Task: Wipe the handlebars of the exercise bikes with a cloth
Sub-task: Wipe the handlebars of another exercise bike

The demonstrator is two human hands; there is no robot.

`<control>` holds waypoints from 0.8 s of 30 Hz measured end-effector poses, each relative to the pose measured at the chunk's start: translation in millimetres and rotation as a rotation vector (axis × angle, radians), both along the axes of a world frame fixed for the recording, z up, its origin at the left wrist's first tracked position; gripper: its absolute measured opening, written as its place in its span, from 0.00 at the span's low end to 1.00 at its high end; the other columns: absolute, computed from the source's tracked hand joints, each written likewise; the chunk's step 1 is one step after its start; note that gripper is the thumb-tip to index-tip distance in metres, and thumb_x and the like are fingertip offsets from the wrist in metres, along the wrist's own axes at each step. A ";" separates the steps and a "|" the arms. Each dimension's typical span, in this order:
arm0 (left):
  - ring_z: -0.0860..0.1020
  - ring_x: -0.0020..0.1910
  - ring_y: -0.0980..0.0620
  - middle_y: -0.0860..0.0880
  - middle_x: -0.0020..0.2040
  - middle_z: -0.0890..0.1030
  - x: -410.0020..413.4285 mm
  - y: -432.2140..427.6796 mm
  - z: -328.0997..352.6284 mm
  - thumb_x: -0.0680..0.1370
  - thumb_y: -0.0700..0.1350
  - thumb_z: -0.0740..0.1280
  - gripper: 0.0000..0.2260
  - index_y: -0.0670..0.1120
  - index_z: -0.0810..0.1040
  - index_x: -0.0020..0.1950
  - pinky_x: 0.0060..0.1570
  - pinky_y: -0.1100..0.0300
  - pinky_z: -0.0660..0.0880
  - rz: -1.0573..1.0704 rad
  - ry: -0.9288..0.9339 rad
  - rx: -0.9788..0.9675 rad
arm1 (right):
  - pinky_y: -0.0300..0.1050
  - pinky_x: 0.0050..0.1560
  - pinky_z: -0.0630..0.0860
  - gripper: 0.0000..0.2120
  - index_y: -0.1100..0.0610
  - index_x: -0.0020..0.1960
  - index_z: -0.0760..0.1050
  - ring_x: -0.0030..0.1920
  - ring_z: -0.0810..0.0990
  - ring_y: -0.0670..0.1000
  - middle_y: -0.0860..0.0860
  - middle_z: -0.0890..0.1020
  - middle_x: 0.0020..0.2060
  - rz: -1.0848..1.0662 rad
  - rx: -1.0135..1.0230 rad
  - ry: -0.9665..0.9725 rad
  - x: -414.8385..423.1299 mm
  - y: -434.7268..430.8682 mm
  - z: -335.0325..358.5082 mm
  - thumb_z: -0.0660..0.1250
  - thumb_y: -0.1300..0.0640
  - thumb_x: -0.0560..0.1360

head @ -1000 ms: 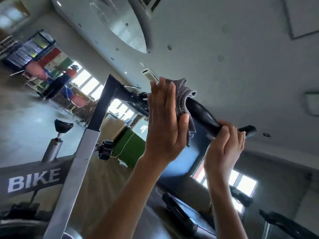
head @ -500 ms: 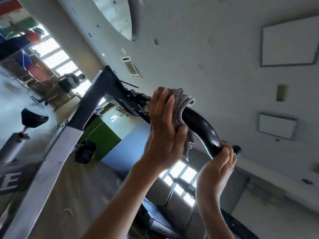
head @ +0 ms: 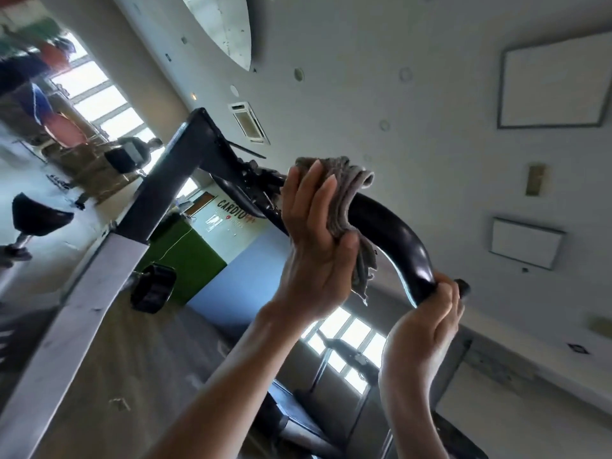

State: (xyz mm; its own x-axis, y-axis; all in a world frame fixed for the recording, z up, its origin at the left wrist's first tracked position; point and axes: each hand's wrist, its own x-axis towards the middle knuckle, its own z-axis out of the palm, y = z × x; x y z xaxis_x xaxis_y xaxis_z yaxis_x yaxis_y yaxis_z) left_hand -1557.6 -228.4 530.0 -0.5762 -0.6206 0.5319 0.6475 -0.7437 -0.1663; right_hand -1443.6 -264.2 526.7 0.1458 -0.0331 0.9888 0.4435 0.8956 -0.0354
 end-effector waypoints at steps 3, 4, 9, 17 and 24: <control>0.56 0.72 0.33 0.34 0.70 0.60 -14.9 9.1 7.1 0.84 0.50 0.48 0.19 0.48 0.55 0.75 0.75 0.46 0.53 0.049 -0.082 0.052 | 0.64 0.63 0.64 0.14 0.44 0.37 0.65 0.46 0.67 0.47 0.36 0.74 0.37 -0.025 0.037 -0.011 0.6 1.5 0.1 0.44 0.47 0.75; 0.55 0.73 0.33 0.34 0.70 0.59 -11.3 5.4 5.4 0.84 0.51 0.47 0.19 0.48 0.55 0.74 0.75 0.44 0.52 0.011 -0.065 0.043 | 0.63 0.63 0.64 0.13 0.44 0.37 0.65 0.45 0.66 0.47 0.35 0.74 0.37 -0.026 0.039 -0.007 -0.2 1.7 0.0 0.44 0.48 0.75; 0.56 0.74 0.38 0.44 0.70 0.62 15.8 -20.7 -6.8 0.83 0.52 0.47 0.18 0.44 0.60 0.69 0.71 0.33 0.54 0.170 0.048 -0.042 | 0.64 0.62 0.64 0.13 0.45 0.38 0.64 0.46 0.66 0.49 0.39 0.71 0.36 -0.030 0.076 -0.002 -1.6 -0.3 -0.1 0.44 0.49 0.75; 0.62 0.71 0.34 0.44 0.69 0.64 7.1 -33.3 -17.1 0.83 0.50 0.48 0.19 0.41 0.63 0.68 0.69 0.31 0.57 0.305 0.039 -0.198 | 0.52 0.62 0.61 0.15 0.52 0.43 0.68 0.48 0.66 0.47 0.43 0.70 0.38 -0.037 0.068 -0.110 6.4 3.4 3.4 0.44 0.51 0.77; 0.63 0.69 0.37 0.43 0.67 0.65 -11.0 -47.4 -24.8 0.82 0.50 0.52 0.17 0.45 0.63 0.68 0.67 0.31 0.60 0.734 0.141 -0.312 | 0.44 0.54 0.62 0.17 0.55 0.50 0.76 0.47 0.70 0.50 0.45 0.74 0.42 -0.042 0.211 -0.411 37.6 4.8 18.0 0.49 0.56 0.81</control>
State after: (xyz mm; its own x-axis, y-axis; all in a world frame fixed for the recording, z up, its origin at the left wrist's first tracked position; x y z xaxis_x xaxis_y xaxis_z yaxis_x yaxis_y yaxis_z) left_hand -1568.5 -275.7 505.2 0.0056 -0.6258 0.7799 0.9770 -0.1629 -0.1377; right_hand -1405.9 -259.4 544.7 -0.2630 -0.2374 0.9351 0.4187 0.8451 0.3323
